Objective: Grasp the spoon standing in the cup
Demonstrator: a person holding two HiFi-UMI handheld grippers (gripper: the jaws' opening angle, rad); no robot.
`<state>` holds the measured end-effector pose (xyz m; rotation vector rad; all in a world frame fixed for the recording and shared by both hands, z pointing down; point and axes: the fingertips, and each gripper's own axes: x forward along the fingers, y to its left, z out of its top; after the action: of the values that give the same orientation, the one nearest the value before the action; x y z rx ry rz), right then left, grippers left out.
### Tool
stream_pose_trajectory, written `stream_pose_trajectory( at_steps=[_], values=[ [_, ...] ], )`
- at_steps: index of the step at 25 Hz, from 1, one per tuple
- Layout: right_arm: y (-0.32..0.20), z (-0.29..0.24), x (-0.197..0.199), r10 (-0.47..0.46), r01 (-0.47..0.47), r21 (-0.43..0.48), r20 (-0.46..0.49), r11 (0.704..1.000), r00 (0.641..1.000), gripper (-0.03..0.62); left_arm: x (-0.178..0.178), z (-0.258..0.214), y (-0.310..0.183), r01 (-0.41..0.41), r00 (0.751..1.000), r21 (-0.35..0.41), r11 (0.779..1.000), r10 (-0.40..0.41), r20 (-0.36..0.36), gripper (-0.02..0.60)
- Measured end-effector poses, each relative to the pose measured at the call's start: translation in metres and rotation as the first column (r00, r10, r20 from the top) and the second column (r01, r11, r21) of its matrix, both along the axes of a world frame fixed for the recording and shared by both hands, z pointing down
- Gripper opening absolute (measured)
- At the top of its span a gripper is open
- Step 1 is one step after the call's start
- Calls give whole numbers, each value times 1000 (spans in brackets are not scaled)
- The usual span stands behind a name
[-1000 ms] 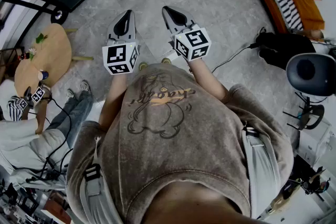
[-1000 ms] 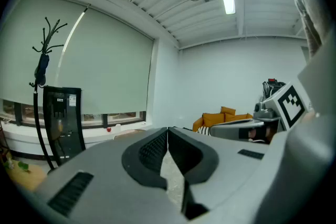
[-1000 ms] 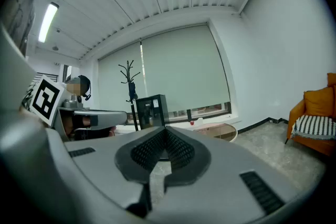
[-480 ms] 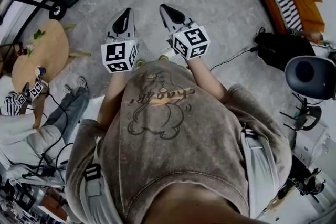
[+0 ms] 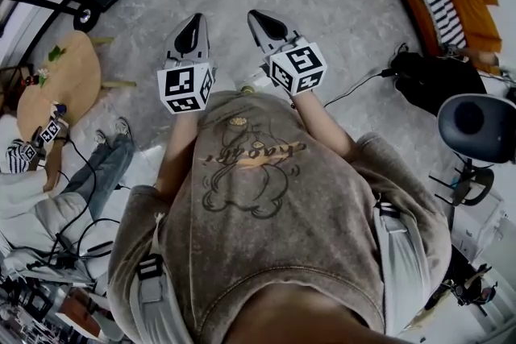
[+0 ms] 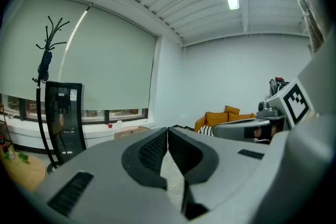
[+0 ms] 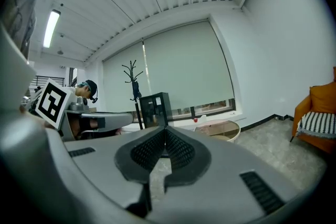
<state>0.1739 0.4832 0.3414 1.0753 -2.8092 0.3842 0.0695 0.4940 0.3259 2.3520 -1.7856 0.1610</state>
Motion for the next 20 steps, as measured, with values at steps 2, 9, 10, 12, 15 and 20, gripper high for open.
stream_pose_trajectory(
  at_steps=[2,9,10,12,15,20],
  values=[
    [-6,5,3,2,-2,-3,-4,1000,1000,18,2,4,-5,-3,1000,2,1000,3,2,17],
    [-36,14,2,11,-11,-2,-11,1000,1000,18,-1,12,-39,-2,1000,10,1000,2,-3,18],
    [-42,16,2,12,-12,-3,-12,1000,1000,18,-2,14,-45,-2,1000,10,1000,2,-2,17],
    [-54,18,0,18,-18,-5,-10,1000,1000,18,-5,16,-56,-2,1000,8,1000,2,0,17],
    [-73,20,-4,28,-28,-9,-8,1000,1000,18,-10,19,-75,-8,1000,2,1000,8,1,18],
    [-105,26,-14,31,-31,-14,-9,999,999,18,-18,26,-108,-20,1000,-8,1000,20,6,17]
  ],
)
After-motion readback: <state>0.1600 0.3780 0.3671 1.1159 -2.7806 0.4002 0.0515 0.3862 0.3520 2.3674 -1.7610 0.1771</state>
